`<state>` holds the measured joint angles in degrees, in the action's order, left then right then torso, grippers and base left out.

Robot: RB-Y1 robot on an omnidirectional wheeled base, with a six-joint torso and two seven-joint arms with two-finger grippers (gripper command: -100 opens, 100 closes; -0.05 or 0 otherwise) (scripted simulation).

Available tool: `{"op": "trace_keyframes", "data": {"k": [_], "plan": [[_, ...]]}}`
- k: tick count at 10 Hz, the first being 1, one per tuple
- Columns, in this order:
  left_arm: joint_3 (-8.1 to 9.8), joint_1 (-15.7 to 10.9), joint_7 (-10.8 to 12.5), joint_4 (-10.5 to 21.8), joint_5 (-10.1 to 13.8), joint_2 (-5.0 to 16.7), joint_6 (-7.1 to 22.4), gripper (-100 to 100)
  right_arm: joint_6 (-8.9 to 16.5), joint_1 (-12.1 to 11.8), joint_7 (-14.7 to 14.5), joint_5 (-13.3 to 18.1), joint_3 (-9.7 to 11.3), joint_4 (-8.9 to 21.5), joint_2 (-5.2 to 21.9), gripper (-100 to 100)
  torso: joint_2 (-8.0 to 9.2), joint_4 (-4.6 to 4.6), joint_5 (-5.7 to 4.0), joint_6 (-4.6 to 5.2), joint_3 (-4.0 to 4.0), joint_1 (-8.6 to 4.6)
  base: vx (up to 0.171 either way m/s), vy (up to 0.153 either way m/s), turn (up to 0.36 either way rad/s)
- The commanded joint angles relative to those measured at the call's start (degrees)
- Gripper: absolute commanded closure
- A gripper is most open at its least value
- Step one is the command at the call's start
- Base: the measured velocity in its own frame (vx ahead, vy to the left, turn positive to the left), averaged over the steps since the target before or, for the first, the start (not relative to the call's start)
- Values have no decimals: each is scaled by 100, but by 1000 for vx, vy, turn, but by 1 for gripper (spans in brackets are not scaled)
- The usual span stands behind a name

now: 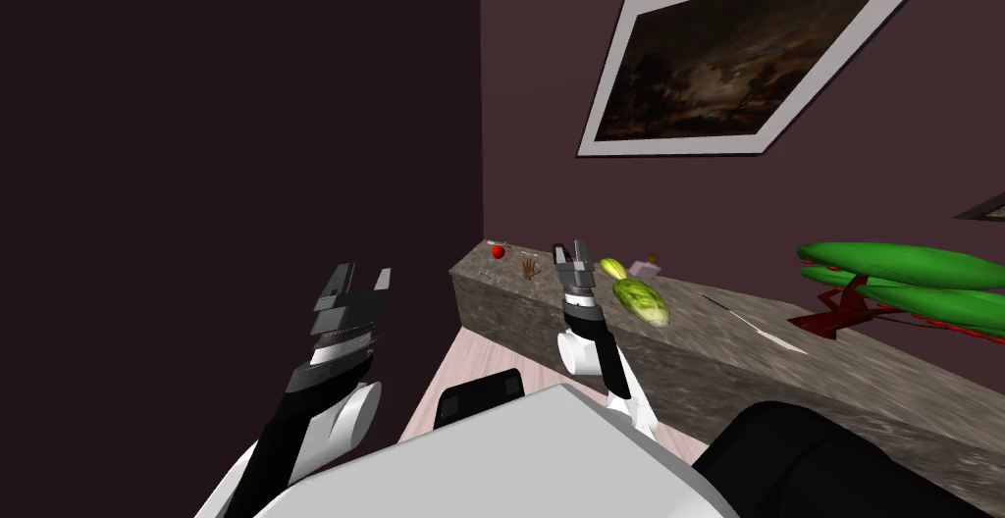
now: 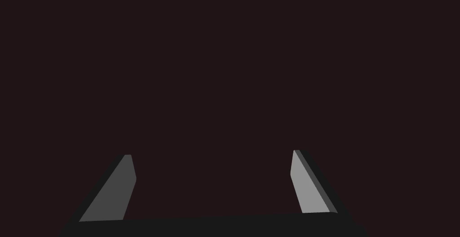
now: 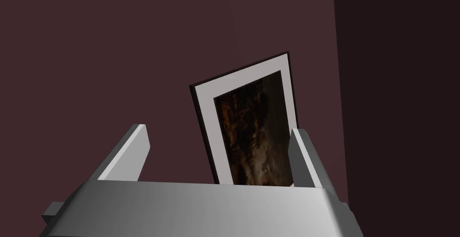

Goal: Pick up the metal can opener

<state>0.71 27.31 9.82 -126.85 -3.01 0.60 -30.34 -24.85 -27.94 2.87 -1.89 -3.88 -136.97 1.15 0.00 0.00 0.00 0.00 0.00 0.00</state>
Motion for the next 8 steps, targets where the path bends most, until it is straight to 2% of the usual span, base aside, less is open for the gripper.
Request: {"op": "trace_keyframes", "data": {"k": [1, 4, 7, 8], "plan": [[5, -131, -11, 58, -41, 235, 156, -100, 0, 0, 0, 0, 0, 0, 0, 0, 0, 0, 0, 0, 0, 0, 6, 5, 31], [17, -459, -42, 203, -131, 504, 546, -100, 0, 0, 0, 0, 0, 0, 0, 0, -7, -2, 1, 0, -4, 6, 15, 10, 35], [32, -954, -95, 438, -248, 677, 1075, -100, 0, 0, 0, 0, 0, 0, 0, 0, -12, -3, 1, 0, -7, 4, 22, 7, 40], [32, -954, -95, 438, -248, 677, 1138, -100, 0, 0, 0, 0, 0, 0, 0, 0, -12, -3, 1, 0, -7, 2, 16, 0, 9]]}}
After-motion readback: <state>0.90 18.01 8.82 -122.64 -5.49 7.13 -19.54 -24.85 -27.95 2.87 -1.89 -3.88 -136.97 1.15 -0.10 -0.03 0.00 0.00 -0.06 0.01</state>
